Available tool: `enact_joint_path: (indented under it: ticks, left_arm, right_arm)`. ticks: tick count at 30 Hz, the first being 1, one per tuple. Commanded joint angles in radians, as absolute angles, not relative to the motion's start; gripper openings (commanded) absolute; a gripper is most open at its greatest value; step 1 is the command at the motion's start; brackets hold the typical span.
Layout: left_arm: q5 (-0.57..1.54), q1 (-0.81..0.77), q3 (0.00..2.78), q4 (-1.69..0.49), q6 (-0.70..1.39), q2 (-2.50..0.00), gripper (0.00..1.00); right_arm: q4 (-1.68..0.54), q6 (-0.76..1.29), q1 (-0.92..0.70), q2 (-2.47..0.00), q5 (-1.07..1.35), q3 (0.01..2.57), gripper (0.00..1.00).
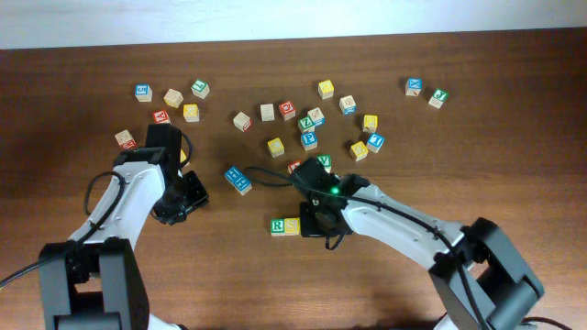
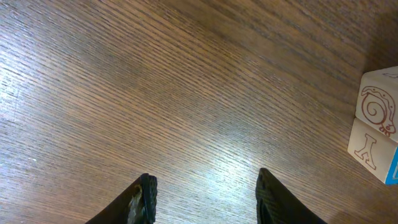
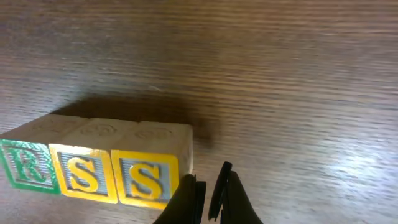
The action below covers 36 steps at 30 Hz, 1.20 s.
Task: Spell out RSS
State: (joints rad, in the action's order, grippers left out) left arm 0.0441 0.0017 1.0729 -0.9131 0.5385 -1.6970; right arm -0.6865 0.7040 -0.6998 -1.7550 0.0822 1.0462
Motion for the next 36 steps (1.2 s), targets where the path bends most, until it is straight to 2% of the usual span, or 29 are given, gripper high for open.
enact_joint_path:
  ticks: [1,7,12,13,14,15,16,17,18,20,25,35,36]
  left_arm:
    - [0.037,0.007,1.081,-0.918,0.522,-1.682,0.44]
    - [0.037,0.007,1.081,-0.918,0.522,-1.682,0.44]
    - [0.037,0.007,1.081,-0.922,0.522,-1.682,0.45]
    - [0.036,0.007,1.081,-0.921,0.522,-1.682,0.50]
    - [0.036,0.007,1.081,-0.920,0.522,-1.682,0.64]
    - [0.036,0.007,1.081,-0.919,0.522,-1.682,0.92]
    - [0.036,0.007,1.081,-0.918,0.522,-1.682,0.99]
    - [0.036,0.007,1.081,-0.918,0.522,-1.682,0.99]
    - [0.037,0.007,1.081,-0.918,0.522,-1.682,0.99]
    - [0.036,0.007,1.081,-0.918,0.522,-1.682,0.99]
    - [0.036,0.007,1.081,-0.918,0.522,-1.682,0.99]
    - [0.036,0.007,1.081,-0.918,0.522,-1.682,0.99]
    - [0.036,0.007,1.081,-0.918,0.522,-1.682,0.99]
  right_arm:
    - [-0.664,0.688,-0.700,-1.775,0.124,1.036,0.04]
    - [-0.694,0.687,-0.692,-1.774,0.096,1.040,0.04]
    - [-0.909,0.599,-0.549,-1.724,0.056,1.141,0.04]
    - [-0.950,0.578,-0.522,-1.693,0.057,1.164,0.04]
    - [-1.018,0.553,-0.501,-1.638,0.057,1.195,0.04]
    - [-1.066,0.553,-0.494,-1.586,0.056,1.214,0.04]
    - [-1.111,0.553,-0.490,-1.532,0.056,1.225,0.05]
    - [-1.177,0.553,-0.490,-1.430,0.056,1.229,0.10]
    - [-1.232,0.553,-0.490,-1.342,0.055,1.229,0.25]
    - [-1.372,0.558,-0.492,-1.117,0.030,1.229,0.98]
    - [-1.444,0.565,-0.492,-0.853,0.118,1.227,0.98]
    - [-1.485,0.567,-0.490,-0.836,0.130,1.227,0.98]
    - [-1.485,0.616,-0.490,-0.836,0.098,1.227,0.98]
